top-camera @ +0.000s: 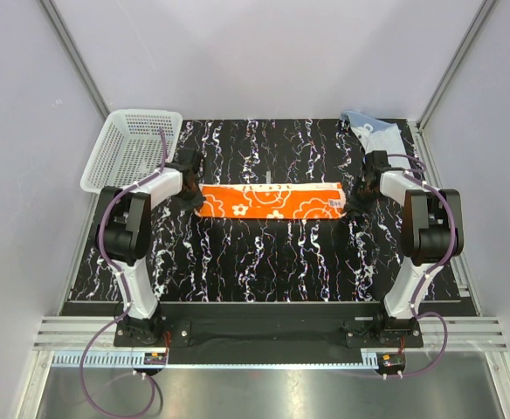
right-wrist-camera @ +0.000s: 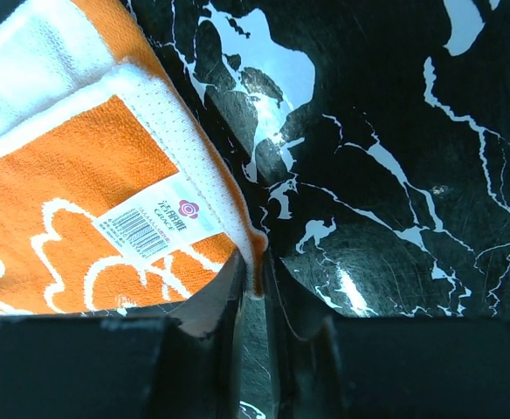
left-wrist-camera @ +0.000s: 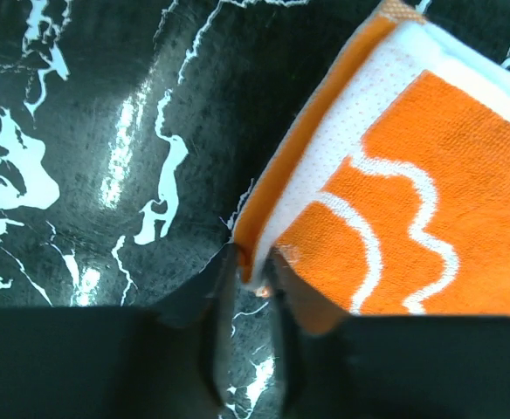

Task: Roll the towels
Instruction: Fold the towel

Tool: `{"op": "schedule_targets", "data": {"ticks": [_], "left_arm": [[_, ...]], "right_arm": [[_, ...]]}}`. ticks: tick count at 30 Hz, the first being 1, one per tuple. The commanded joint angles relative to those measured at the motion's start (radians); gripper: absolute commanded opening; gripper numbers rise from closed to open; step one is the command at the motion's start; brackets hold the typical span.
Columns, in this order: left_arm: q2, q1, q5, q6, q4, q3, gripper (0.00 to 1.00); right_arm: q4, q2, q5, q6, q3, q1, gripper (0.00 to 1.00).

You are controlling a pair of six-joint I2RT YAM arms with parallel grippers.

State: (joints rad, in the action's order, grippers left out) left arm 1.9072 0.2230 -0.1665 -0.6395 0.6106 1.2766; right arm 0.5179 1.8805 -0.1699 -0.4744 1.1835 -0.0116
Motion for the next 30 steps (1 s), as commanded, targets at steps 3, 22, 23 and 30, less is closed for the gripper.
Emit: {"op": "schedule_targets", "data": {"ticks": [3,22,23,30], "left_arm": [[-0.016,-0.001,-0.050,0.011,0.026,0.001,0.11],[-0.390,0.039,0.051,-0.068,0.034,-0.390,0.42],[-0.401,0.044,0.059,-0.069,0.032,-0.398,0.52],[-0.525,0.076,0.105,-0.052,0.089,-0.387,0.79]], "right_arm": [[0.059,-0.004,0.029,0.011,-0.036,0.002,0.18],[0.080,-0.287,0.085,-0.081,-0.304,0.007,0.49],[0.083,-0.320,0.090,-0.084,-0.309,0.006,0.58],[0.097,-0.477,0.110,-0.104,-0.341,0.005,0.75]]}}
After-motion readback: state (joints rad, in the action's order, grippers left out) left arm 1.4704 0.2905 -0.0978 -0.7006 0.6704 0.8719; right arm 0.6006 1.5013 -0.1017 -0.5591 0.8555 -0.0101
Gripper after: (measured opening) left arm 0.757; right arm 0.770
